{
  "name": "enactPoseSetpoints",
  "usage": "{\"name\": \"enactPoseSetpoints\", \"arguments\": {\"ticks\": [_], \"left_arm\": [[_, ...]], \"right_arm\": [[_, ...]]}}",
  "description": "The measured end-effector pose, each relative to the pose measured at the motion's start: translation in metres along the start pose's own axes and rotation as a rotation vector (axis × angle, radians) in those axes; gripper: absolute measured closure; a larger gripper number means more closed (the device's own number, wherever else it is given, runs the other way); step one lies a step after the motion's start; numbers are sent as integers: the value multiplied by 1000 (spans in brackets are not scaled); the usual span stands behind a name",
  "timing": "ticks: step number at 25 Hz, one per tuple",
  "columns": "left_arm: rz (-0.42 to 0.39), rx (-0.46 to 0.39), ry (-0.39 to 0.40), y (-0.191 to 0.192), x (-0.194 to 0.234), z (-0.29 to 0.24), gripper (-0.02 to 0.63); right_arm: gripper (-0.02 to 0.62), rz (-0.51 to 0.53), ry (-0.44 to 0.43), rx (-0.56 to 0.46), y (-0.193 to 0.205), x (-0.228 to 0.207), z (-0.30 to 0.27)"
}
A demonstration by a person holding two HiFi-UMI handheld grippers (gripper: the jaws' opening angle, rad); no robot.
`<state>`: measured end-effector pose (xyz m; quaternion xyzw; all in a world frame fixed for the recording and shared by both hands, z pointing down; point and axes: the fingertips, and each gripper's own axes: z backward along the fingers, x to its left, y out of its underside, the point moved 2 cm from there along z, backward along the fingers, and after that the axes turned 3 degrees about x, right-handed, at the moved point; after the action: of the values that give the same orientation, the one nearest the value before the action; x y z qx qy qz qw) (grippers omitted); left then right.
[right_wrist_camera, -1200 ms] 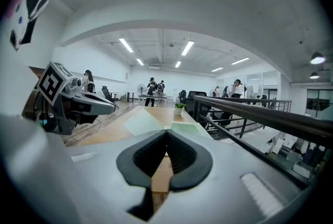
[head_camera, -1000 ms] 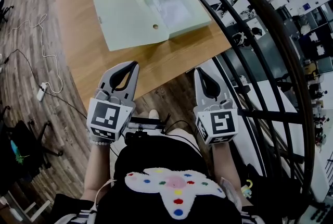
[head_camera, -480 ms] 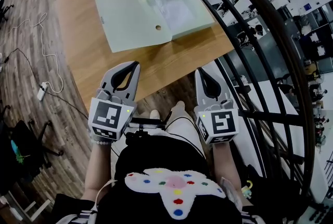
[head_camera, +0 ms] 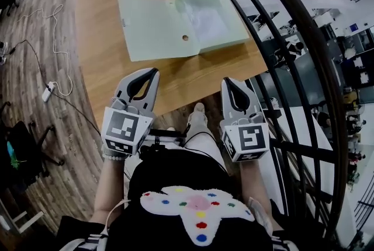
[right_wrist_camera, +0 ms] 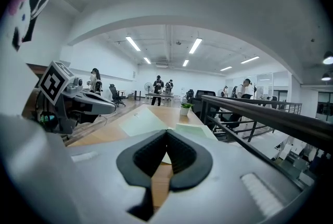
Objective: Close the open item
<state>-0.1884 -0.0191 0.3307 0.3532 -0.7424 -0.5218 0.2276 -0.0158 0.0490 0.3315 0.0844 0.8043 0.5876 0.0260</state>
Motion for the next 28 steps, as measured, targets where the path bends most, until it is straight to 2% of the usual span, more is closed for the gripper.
{"name": "enactPoseSetpoints", "arguments": {"ticks": [11,14,17,24,28], "left_arm": [[132,16,-107,6,21,-20,601],[190,25,-143,12,31,-23,534],[235,39,-198,21,43,-26,497],[330,63,-333,43,69,-29,423],[384,79,-395,54,78,-33,410]], "right_arm": [[588,18,-92,11,-7,-22,-39],[588,19,-122,25,-6,-23,-51],[588,34,-154,31,-4,-26,-63],[588,22,-208,42,-4,-31,-88],[588,28,-234,47,-4,-38,-97]]}}
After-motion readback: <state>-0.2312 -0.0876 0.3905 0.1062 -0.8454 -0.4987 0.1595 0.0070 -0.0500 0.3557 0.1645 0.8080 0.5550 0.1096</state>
